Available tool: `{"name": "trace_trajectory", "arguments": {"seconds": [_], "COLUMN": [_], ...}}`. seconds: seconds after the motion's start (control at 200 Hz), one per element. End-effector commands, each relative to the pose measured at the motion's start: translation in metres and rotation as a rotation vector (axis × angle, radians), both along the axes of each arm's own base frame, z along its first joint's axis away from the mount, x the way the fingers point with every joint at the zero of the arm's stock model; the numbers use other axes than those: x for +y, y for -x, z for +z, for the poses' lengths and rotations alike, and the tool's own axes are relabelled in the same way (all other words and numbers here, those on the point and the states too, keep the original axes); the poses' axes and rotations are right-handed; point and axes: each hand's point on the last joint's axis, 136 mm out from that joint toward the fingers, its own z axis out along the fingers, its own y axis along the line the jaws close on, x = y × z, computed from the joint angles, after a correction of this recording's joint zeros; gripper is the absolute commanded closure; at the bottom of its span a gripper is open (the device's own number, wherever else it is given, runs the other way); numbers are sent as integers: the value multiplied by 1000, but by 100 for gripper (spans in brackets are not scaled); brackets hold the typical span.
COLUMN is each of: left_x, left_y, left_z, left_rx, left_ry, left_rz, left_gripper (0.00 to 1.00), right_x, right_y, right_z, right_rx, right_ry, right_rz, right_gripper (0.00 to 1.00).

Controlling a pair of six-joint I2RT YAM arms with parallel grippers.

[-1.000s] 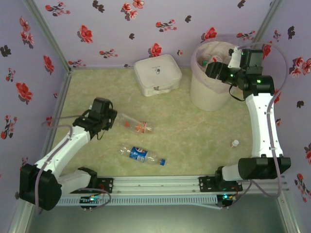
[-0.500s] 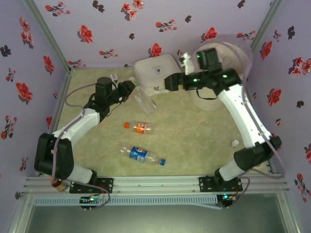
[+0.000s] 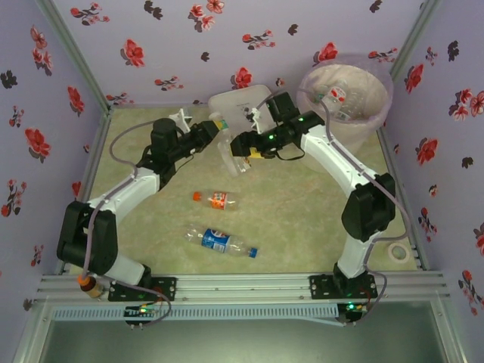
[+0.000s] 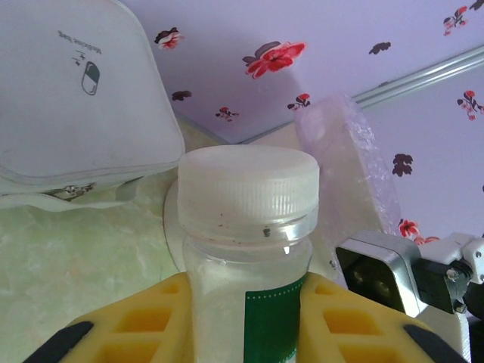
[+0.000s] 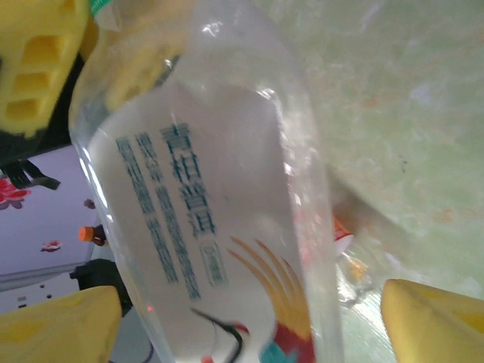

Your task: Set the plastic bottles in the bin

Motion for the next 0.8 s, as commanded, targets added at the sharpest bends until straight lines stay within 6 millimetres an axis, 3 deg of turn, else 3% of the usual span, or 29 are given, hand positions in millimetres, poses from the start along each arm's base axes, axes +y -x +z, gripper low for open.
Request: {"name": "trace_trajectory", "arguments": {"seconds": [0.0, 0.115, 0.35, 0.41, 0.54, 0.61, 0.725, 0.795], "left_x": [-14, -22, -25, -25, -18, -7, 13, 24], "left_y": [-2, -4, -6, -7, -4, -2, 4, 10], "left_z": [22, 17, 8, 7, 6, 4, -4, -15], "left_rx": [-105, -87, -73, -71, -82, -79, -60, -34], "left_ry": [17, -17, -35, -39, -115, -193, -352, -461], "left_rz": [-44, -62, -56, -56, -45, -19, 23, 33], "left_gripper": [98, 96, 86, 75, 31, 16, 5, 4], "right_x": [11, 6, -14, -20, -41, -61, -112, -147], "right_y": [-2, -9, -26, -29, -34, -38, -48, -55], "right_z": [1, -7, 1, 8, 32, 52, 87, 112], "right_rx": [21, 28, 7, -12, -60, -108, -237, -326], "right_ry": [-52, -45, -54, -60, -53, -30, 65, 125], "right_rz": [22, -2, -78, -96, -146, -196, -342, -450], "right_gripper": [16, 29, 55, 59, 61, 61, 63, 67]}}
